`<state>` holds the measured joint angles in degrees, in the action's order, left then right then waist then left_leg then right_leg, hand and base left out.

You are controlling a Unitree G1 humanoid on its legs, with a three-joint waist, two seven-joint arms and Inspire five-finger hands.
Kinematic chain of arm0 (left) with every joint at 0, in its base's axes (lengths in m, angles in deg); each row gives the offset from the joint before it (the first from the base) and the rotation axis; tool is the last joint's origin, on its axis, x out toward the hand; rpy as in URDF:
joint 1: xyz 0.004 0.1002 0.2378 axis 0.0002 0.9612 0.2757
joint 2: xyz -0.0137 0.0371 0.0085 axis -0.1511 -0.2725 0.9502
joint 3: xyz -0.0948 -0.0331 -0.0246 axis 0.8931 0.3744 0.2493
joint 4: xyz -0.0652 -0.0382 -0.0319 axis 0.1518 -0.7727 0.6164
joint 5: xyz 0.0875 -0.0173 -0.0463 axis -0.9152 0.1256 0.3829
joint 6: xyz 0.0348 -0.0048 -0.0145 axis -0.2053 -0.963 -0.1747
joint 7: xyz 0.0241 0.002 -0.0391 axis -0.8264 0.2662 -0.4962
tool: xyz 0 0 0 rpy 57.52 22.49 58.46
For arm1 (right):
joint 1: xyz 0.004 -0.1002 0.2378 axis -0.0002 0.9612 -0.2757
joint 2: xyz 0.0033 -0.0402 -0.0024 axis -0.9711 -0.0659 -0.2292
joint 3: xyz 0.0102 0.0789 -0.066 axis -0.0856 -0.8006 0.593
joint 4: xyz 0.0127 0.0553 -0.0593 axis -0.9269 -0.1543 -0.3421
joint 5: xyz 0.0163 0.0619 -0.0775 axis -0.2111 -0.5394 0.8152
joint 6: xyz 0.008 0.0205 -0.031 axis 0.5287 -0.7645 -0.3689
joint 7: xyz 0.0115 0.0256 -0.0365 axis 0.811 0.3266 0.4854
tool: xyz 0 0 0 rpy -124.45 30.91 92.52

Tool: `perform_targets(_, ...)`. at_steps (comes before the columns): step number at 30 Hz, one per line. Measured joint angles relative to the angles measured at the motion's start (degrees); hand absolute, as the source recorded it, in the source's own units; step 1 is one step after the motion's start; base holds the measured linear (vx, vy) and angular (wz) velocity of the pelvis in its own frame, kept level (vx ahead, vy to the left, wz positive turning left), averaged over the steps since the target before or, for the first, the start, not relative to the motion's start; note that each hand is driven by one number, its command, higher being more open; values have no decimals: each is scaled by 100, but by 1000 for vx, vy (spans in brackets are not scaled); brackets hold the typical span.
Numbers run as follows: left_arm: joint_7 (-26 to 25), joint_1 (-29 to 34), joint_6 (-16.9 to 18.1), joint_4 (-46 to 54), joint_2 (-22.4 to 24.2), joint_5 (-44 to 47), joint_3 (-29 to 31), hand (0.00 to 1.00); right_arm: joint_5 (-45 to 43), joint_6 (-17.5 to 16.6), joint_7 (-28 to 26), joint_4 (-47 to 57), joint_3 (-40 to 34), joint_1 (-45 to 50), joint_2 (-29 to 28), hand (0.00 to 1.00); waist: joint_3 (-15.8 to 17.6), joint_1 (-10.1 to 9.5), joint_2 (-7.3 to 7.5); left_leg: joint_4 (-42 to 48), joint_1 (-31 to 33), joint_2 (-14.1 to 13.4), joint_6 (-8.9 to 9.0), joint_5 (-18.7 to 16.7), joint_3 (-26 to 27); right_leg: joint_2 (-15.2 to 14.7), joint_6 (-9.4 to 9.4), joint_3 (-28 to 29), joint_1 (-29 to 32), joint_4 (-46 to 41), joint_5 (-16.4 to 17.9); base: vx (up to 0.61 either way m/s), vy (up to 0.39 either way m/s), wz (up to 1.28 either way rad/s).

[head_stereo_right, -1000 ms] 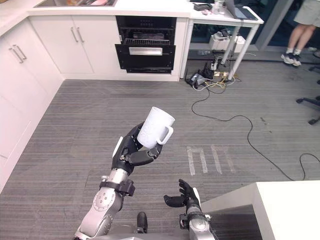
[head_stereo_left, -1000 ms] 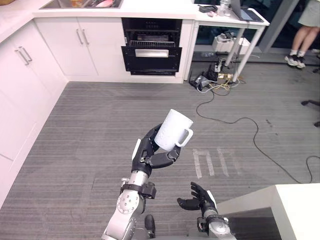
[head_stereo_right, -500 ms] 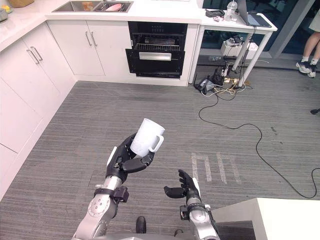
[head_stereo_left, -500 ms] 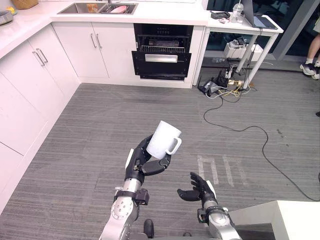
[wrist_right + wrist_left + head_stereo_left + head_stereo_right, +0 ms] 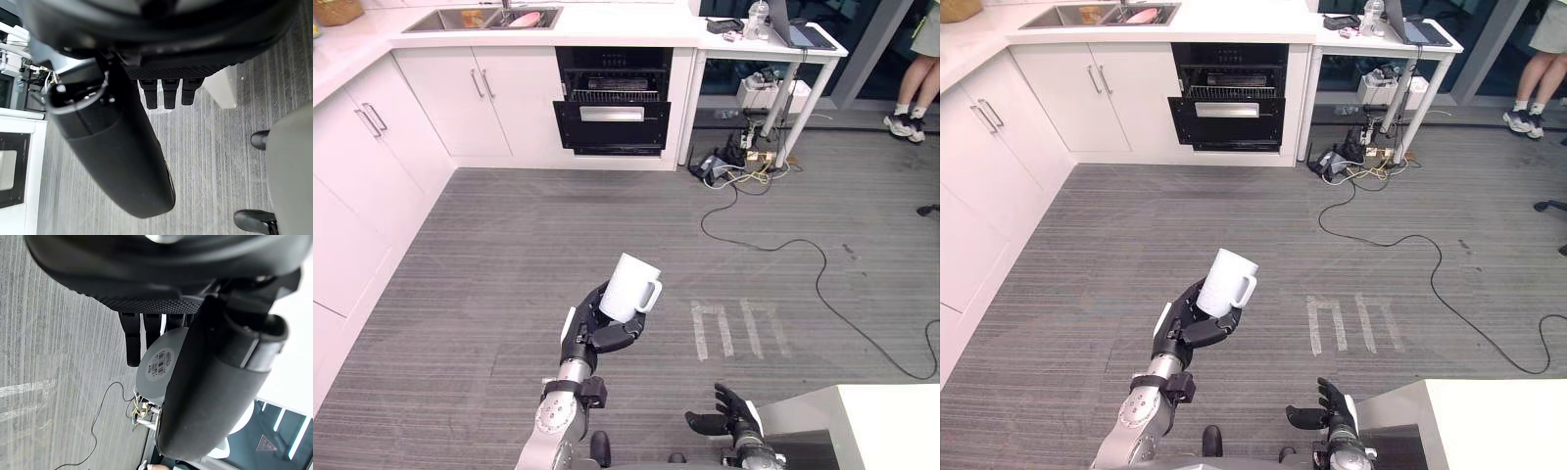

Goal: Walk over to the sink, pick up the cup, carry it to the dishwasher, place the cup inside the dishwasher, then close the dishwasher door

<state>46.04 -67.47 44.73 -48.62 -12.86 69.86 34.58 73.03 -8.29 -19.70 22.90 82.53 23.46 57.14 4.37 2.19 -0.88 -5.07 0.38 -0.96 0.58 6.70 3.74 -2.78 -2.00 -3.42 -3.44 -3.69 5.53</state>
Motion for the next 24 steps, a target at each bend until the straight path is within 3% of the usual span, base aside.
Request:
perform_targets(6,-16,63,0,199,-2,18,4,30,2,-35,75,272,-47,-64,-63,90,17,-222,25,324,461,1,72,-124,-254,-27,57,-409,265,-398,241,-24,-37,39)
perform_targets(8,-39,56,1,259,0,94,2,30,2,-35,151,315,-91,-72,-57,90,88,-249,52,817,697,-180,21,-363,421,-114,42,-648,201,-472,329,22,-2,58)
perform_targets(12,-112,67,5,425,-4,98,71,30,1,-35,241,654,-93,-201,-22,90,132,-293,62,1337,880,-202,-50,-766,772,-250,-67,-656,170,-565,477,55,33,6)
perform_targets(14,-116,60,6,561,-22,97,105,30,3,-55,261,827,-101,-302,-17,90,181,-277,148,1696,982,-179,-121,-1045,1014,-386,-169,-623,250,-743,727,104,97,-2)
perform_targets(16,-101,61,10,820,-74,96,29,30,6,-111,307,860,-200,-384,-19,90,229,-264,245,2348,1093,-65,-232,-1608,1159,-729,-358,-640,352,-1380,1142,218,155,13)
perform_targets(17,-102,59,17,862,-72,96,3,30,6,-111,313,857,-221,-394,-17,90,225,-259,242,2401,1087,-4,-263,-1718,1155,-796,-419,-631,374,-1622,1195,244,155,7)
perform_targets(19,-100,38,39,875,-99,94,-16,30,11,-104,302,856,-216,-424,-18,90,241,-245,254,2514,916,140,-380,-1930,1095,-1051,-547,-509,956,-3140,1069,299,194,11)
perform_targets(20,-100,37,39,875,-111,94,-14,30,11,-98,302,856,-212,-422,-54,90,261,-235,289,2518,836,174,-404,-1994,1070,-1099,-507,-439,1112,-3580,930,362,210,23)
perform_targets(21,-103,39,38,873,-153,94,-11,30,12,-97,297,856,-194,-416,-93,90,299,-215,313,2502,686,197,-467,-2082,999,-1129,-425,-323,1380,-4267,555,463,188,40)
perform_targets(22,-104,43,38,871,-226,92,-23,30,15,-97,276,857,-177,-398,-142,90,344,-141,276,2414,432,199,-514,-2191,802,-1003,-332,-123,1710,-4981,666,459,167,51)
perform_targets(24,-129,28,48,881,-222,93,2,30,16,-97,267,908,-158,-389,-160,90,358,-108,252,2121,80,214,-520,-2217,596,-642,-199,-3,2024,-5018,1034,395,93,57)
